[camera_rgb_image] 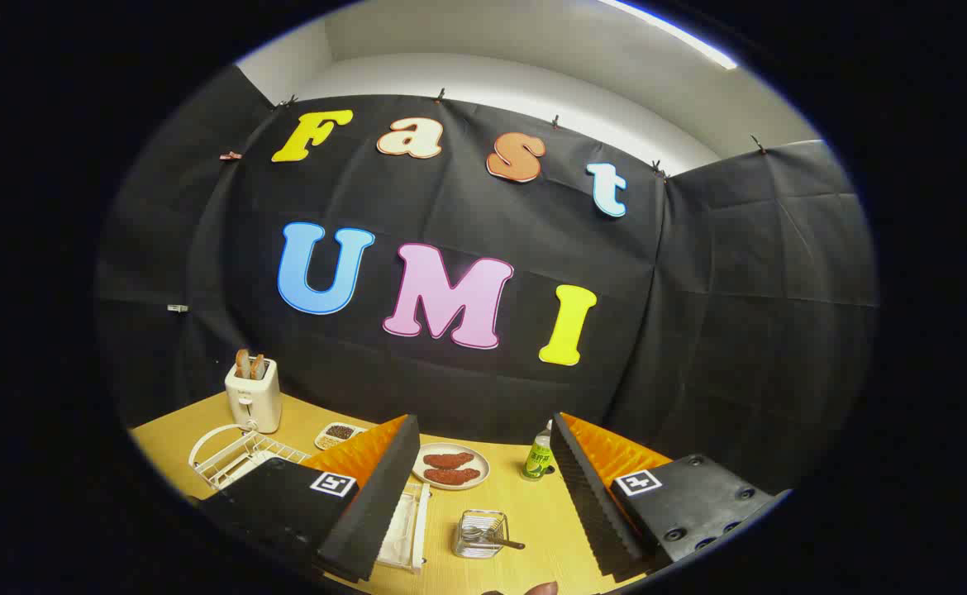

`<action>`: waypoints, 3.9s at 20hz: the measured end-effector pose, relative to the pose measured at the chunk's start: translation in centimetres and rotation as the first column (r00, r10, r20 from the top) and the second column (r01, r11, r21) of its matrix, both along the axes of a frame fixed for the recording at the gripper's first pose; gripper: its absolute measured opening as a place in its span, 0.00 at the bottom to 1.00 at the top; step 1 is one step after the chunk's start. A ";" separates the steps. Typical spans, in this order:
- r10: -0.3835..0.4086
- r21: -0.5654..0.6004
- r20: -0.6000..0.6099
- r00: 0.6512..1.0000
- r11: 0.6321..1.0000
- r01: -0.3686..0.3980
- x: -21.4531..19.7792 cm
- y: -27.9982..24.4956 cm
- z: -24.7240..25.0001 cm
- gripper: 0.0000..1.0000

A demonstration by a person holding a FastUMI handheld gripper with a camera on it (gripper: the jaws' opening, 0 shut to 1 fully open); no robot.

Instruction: Take the plate from the dish rack, then take the spoon from the basket and place it into the plate.

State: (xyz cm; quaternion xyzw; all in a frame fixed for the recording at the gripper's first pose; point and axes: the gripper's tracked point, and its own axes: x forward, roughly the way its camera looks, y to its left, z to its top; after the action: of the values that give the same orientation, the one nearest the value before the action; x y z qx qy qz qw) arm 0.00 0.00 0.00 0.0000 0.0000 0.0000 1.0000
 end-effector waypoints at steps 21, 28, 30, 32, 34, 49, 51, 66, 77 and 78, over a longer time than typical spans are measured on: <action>0.202 0.075 -0.081 0.976 0.978 -0.196 1.6 8.0 0.4 0.97; 0.347 0.200 -0.448 0.824 0.937 -0.286 5.7 16.6 -7.3 0.97; 0.345 0.207 -0.534 0.771 0.938 -0.276 6.7 18.2 -10.0 0.97; 0.356 0.243 -0.612 0.707 0.935 -0.260 7.0 20.3 -12.8 0.97; 0.358 0.274 -0.664 0.657 0.934 -0.232 7.8 22.1 -15.5 0.94; 0.084 0.111 -0.886 0.455 0.993 0.031 9.3 22.0 -24.1 0.30; 0.066 0.086 -0.890 0.450 0.996 0.025 9.8 22.0 -23.8 0.28; 0.167 0.134 -0.800 0.576 0.986 -0.100 8.0 19.3 -16.4 0.27; 0.395 0.368 -0.761 0.514 0.916 -0.158 -7.0 14.9 -19.9 0.27; 0.407 0.385 -0.773 0.486 0.911 -0.149 -8.7 14.7 -21.1 0.27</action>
State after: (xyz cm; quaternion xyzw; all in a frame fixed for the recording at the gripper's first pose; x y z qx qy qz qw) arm -8.66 14.74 -21.12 0.1342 0.4797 0.1634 0.8516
